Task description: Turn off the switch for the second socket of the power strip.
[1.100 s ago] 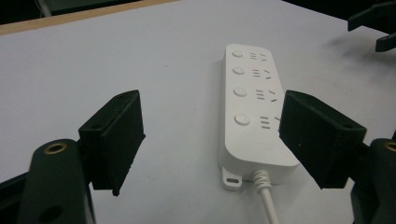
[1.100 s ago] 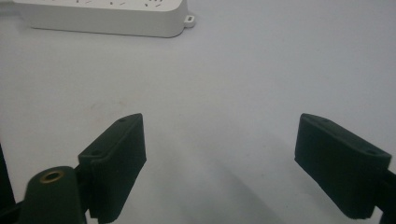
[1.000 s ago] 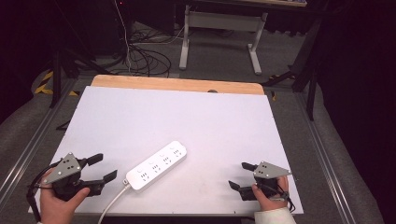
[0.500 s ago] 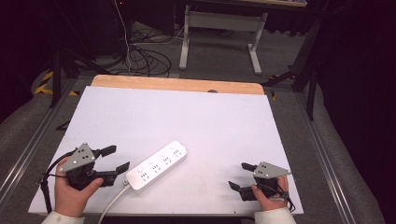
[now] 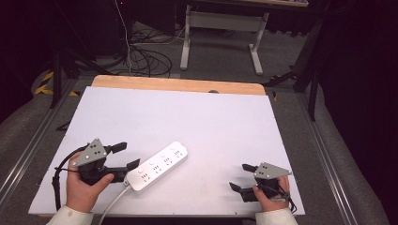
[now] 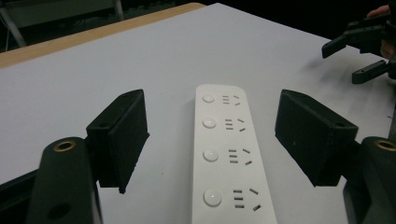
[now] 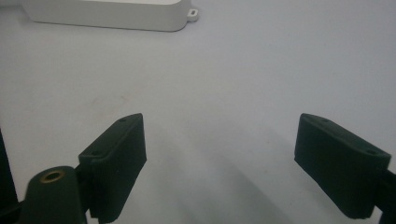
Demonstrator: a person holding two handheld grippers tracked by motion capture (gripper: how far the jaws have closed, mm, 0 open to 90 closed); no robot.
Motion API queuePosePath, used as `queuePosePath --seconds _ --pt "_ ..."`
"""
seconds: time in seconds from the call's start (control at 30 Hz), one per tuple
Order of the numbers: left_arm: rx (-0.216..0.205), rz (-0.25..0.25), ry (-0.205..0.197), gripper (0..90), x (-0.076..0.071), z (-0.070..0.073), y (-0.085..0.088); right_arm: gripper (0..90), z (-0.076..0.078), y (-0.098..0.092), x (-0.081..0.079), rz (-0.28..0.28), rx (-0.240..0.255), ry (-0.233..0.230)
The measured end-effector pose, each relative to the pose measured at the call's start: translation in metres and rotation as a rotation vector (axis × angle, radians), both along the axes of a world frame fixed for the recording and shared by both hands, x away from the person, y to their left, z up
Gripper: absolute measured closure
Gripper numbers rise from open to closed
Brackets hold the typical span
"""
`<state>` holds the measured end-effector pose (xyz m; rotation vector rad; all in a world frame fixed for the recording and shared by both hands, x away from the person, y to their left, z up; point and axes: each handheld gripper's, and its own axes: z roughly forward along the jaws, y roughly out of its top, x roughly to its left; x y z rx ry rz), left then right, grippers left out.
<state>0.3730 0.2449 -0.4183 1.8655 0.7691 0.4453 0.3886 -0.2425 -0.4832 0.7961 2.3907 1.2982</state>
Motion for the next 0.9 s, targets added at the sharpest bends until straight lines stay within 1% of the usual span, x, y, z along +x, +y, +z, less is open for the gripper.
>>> queuePosePath --seconds 0.07,0.2,0.27,0.3,0.43,0.47,0.5,0.53,0.57,0.63,0.7,0.73,0.77,0.83,0.87,0.9 --pt "-0.004 -0.001 0.003 26.2 0.001 0.0 -0.002 17.4 0.0 0.0 0.0 0.0 -0.001 0.0" --pt "0.011 -0.02 0.004 26.1 0.005 0.001 -0.011 18.0 0.0 0.0 0.0 0.006 -0.003 0.005" --pt "0.017 -0.023 0.003 26.1 0.007 0.001 -0.012 18.1 -0.001 0.0 0.0 0.009 -0.003 0.007" --pt "0.011 -0.027 0.012 26.1 0.008 0.001 -0.015 18.3 -0.001 0.001 0.0 0.012 -0.004 0.008" --pt "0.007 -0.033 0.018 26.0 0.012 0.001 -0.018 18.3 -0.001 0.0 0.0 0.011 -0.005 0.006" --pt "0.003 -0.032 0.011 26.2 0.013 0.001 -0.02 18.4 -0.001 0.0 0.001 0.012 -0.006 0.007" --pt "-0.019 -0.034 0.002 26.9 0.014 0.0 -0.023 18.8 -0.001 0.001 0.001 0.015 -0.007 0.006" --pt "-0.023 -0.034 0.004 28.0 0.015 0.0 -0.025 18.9 -0.001 0.001 0.001 0.018 -0.009 0.003" --pt "-0.015 -0.037 -0.004 29.0 0.017 0.0 -0.026 18.9 0.0 0.001 0.0 0.019 -0.009 0.001" --pt "-0.021 -0.052 0.009 33.7 0.018 -0.001 -0.029 19.0 0.0 0.001 0.0 0.02 -0.01 0.001" --pt "-0.016 -0.059 0.017 37.1 0.019 -0.001 -0.03 19.0 0.0 0.0 0.0 0.019 -0.008 0.0" --pt "-0.016 -0.059 0.017 40.3 0.019 -0.001 -0.03 19.0 0.0 0.0 0.0 0.019 -0.008 -0.001" --pt "-0.027 -0.065 0.036 43.7 0.022 -0.002 -0.03 19.0 0.0 0.0 0.0 0.02 -0.008 -0.002" --pt "-0.033 -0.069 0.044 50.7 0.024 -0.002 -0.03 19.2 0.0 0.001 0.001 0.024 -0.01 -0.004" --pt "-0.058 -0.08 0.058 54.6 0.028 -0.004 -0.031 19.2 0.0 0.001 0.001 0.026 -0.01 -0.004" --pt "-0.061 -0.085 0.064 58.3 0.029 -0.005 -0.032 19.2 0.0 0.001 0.001 0.027 -0.011 -0.005"
